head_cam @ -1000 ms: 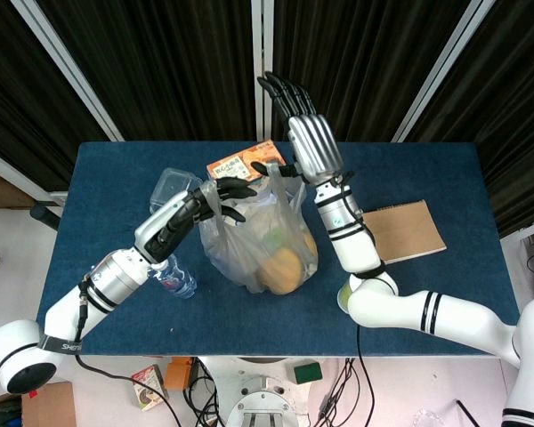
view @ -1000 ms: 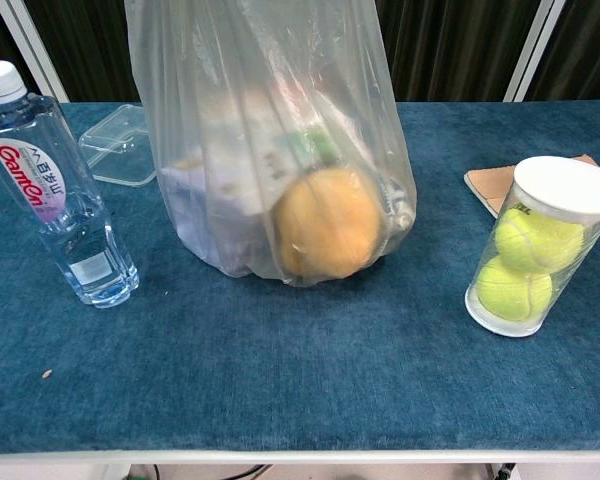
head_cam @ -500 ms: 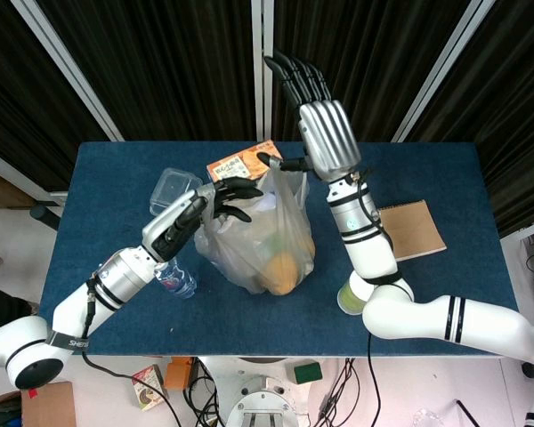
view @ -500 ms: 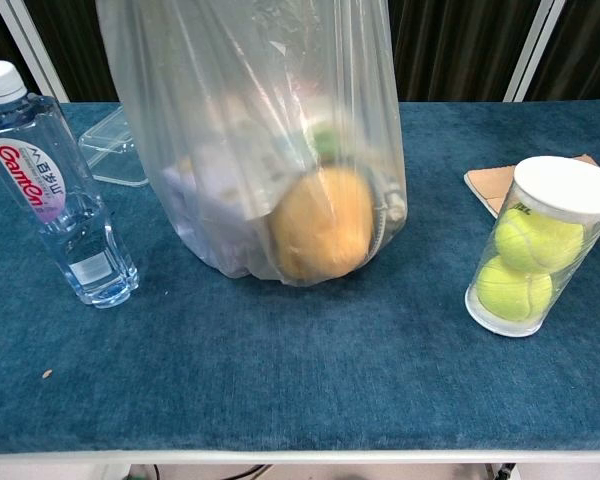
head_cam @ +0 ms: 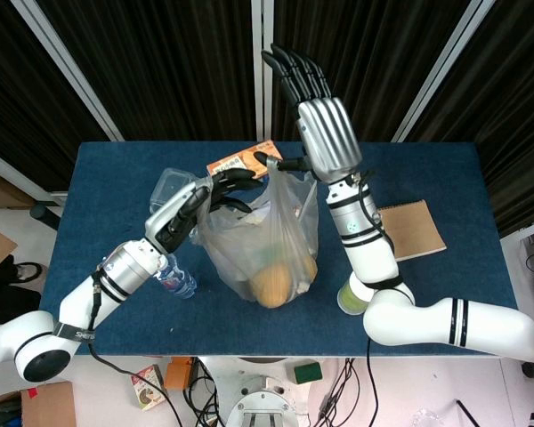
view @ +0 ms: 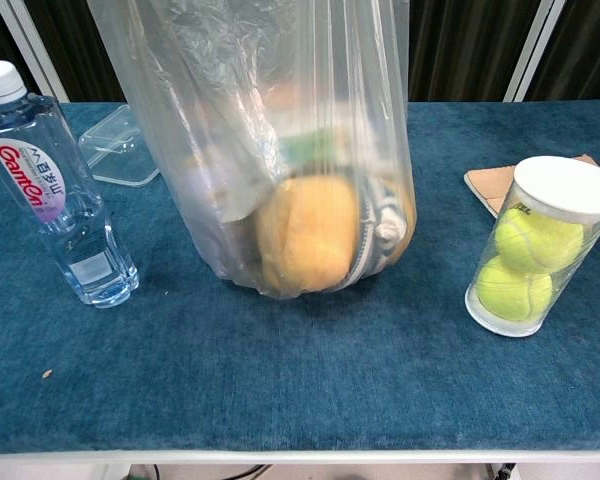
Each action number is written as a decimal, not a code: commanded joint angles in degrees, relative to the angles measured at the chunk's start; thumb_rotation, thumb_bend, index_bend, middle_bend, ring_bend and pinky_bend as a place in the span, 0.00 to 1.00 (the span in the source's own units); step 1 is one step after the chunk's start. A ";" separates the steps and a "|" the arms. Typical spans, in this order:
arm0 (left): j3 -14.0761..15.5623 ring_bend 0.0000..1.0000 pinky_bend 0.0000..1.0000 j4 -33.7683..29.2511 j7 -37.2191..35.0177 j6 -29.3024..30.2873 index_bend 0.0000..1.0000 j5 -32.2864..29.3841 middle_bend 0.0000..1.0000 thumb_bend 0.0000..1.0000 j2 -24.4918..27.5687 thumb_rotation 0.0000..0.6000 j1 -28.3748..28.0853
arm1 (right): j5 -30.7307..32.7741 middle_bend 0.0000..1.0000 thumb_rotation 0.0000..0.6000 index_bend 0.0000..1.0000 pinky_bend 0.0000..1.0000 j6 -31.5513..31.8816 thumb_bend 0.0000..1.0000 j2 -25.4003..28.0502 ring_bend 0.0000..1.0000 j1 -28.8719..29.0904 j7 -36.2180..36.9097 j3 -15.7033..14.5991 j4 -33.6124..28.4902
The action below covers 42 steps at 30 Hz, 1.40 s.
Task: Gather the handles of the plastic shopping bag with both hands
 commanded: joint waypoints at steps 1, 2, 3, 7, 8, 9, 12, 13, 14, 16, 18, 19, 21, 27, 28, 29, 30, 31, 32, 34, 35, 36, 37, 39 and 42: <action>-0.36 0.13 0.29 0.13 0.57 -0.26 0.16 -0.90 0.19 0.15 -0.46 0.15 -0.34 | -0.32 0.00 1.00 0.00 0.00 0.14 0.00 -0.16 0.00 0.31 0.23 -0.36 0.14; -0.46 0.13 0.29 0.09 0.72 -0.33 0.16 -1.10 0.19 0.15 -0.62 0.16 -0.44 | -0.39 0.00 1.00 0.00 0.00 0.22 0.00 -0.25 0.00 0.44 0.23 -0.48 0.21; -0.53 0.13 0.29 0.06 0.93 -0.48 0.16 -1.24 0.19 0.15 -0.77 0.16 -0.58 | -0.47 0.00 1.00 0.00 0.00 0.33 0.00 -0.33 0.00 0.56 0.15 -0.61 0.26; -0.76 0.13 0.29 0.17 2.04 -1.73 0.17 -1.68 0.19 0.15 -1.22 0.16 -1.42 | -0.66 0.00 1.00 0.00 0.00 0.68 0.00 -0.70 0.00 1.43 -0.10 -0.71 0.66; -0.81 0.13 0.29 0.32 2.41 -2.03 0.17 -1.84 0.19 0.15 -1.38 0.16 -1.70 | -0.64 0.00 1.00 0.00 0.00 0.74 0.00 -0.68 0.00 1.59 -0.20 -0.67 0.63; -0.87 0.13 0.29 0.50 2.78 -2.33 0.17 -2.10 0.19 0.15 -1.57 0.16 -2.00 | -0.56 0.00 1.00 0.00 0.00 0.82 0.00 -0.65 0.00 1.73 -0.38 -0.67 0.56; -1.22 0.13 0.29 1.28 3.65 -3.47 0.17 -3.33 0.19 0.15 -2.52 0.16 -3.20 | 0.13 0.00 1.00 0.00 0.00 1.06 0.00 -0.55 0.00 2.36 -1.39 -0.63 0.34; -1.31 0.13 0.29 1.50 3.84 -3.85 0.17 -3.63 0.19 0.15 -2.77 0.16 -3.54 | 0.37 0.00 1.00 0.00 0.00 1.08 0.00 -0.51 0.00 2.55 -1.72 -0.63 0.32; -1.42 0.13 0.29 1.71 4.02 -4.25 0.17 -3.88 0.19 0.15 -3.00 0.16 -3.87 | 0.56 0.00 1.00 0.00 0.00 1.05 0.00 -0.48 0.00 2.76 -2.03 -0.66 0.36; -1.66 0.13 0.29 2.11 4.48 -5.19 0.17 -4.28 0.19 0.15 -3.43 0.16 -4.63 | 1.04 0.00 1.00 0.00 0.00 0.92 0.00 -0.47 0.00 3.37 -2.83 -0.73 0.50; -1.99 0.13 0.29 2.39 4.92 -5.90 0.17 -4.58 0.19 0.15 -3.76 0.17 -5.31 | 1.60 0.00 1.00 0.00 0.00 0.93 0.00 -0.69 0.00 4.04 -3.44 -0.62 0.76; -2.24 0.13 0.29 2.65 5.30 -6.17 0.17 -4.79 0.19 0.15 -4.05 0.17 -5.75 | 2.02 0.00 1.00 0.00 0.00 1.01 0.00 -0.86 0.00 4.46 -3.84 -0.54 0.74; -2.69 0.13 0.29 3.14 5.89 -6.46 0.17 -5.40 0.19 0.15 -4.71 0.17 -6.51 | 2.54 0.00 1.00 0.00 0.00 1.26 0.00 -1.16 0.00 5.21 -4.61 -0.45 1.10; -4.30 0.13 0.29 4.59 7.28 -7.40 0.18 -6.75 0.19 0.15 -6.05 0.17 -8.63 | 3.55 0.00 1.00 0.00 0.00 1.91 0.00 -1.38 0.00 6.25 -5.74 -0.31 1.72; -4.45 0.13 0.29 5.20 8.06 -7.48 0.18 -7.04 0.19 0.15 -6.38 0.17 -9.15 | 3.72 0.00 1.00 0.00 0.00 2.01 0.00 -1.35 0.00 6.31 -5.72 -0.27 1.78; -4.57 0.13 0.29 5.66 8.54 -7.57 0.18 -7.48 0.20 0.15 -6.68 0.17 -9.57 | 3.84 0.00 1.00 0.00 0.00 2.06 0.00 -1.26 0.00 6.29 -5.73 -0.29 1.73; -4.79 0.13 0.29 6.27 9.00 -7.71 0.19 -8.24 0.20 0.15 -7.13 0.17 -10.14 | 3.91 0.00 1.00 0.00 0.00 2.10 0.00 -1.13 0.00 6.28 -5.71 -0.32 1.66; -4.90 0.13 0.29 6.76 9.43 -7.79 0.19 -8.72 0.20 0.15 -7.45 0.17 -10.54 | 3.92 0.00 1.00 0.00 0.00 2.15 0.00 -0.99 0.00 6.25 -5.71 -0.34 1.57; -4.94 0.13 0.29 7.23 9.99 -7.79 0.19 -9.12 0.20 0.15 -7.77 0.17 -10.90 | 3.92 0.00 1.00 0.00 0.00 2.20 0.00 -0.85 0.00 6.20 -5.70 -0.37 1.46; -4.88 0.13 0.29 8.06 11.30 -7.86 0.19 -9.65 0.20 0.15 -8.39 0.17 -11.54 | 3.96 0.00 1.00 0.00 0.00 2.28 0.00 -0.56 0.00 6.10 -5.54 -0.35 1.37; -4.85 0.13 0.29 8.28 11.71 -7.96 0.19 -9.78 0.20 0.15 -8.52 0.16 -11.69 | 3.99 0.00 1.00 0.00 0.00 2.27 0.00 -0.41 0.00 6.05 -5.42 -0.32 1.38; -4.76 0.14 0.29 8.60 12.34 -8.11 0.20 -9.84 0.21 0.15 -8.58 0.17 -11.81 | 4.06 0.00 1.00 0.00 0.00 2.27 0.00 -0.14 0.00 5.92 -5.29 -0.28 1.31; -4.64 0.14 0.29 8.85 12.93 -8.20 0.20 -9.75 0.22 0.15 -8.55 0.17 -11.87 | 4.10 0.00 1.00 0.00 0.00 2.23 0.00 0.06 0.00 5.81 -5.13 -0.28 1.28; -4.34 0.15 0.29 9.43 14.48 -7.89 0.21 -9.69 0.23 0.15 -8.58 0.17 -11.88 | 4.22 0.00 1.00 0.00 0.00 2.07 0.00 0.52 0.00 5.54 -4.72 -0.27 1.18; -4.45 0.16 0.31 9.86 15.27 -7.34 0.21 -10.50 0.24 0.15 -8.67 0.17 -11.66 | 4.24 0.00 1.00 0.00 0.00 1.79 0.00 0.99 0.00 5.24 -4.17 -0.39 1.26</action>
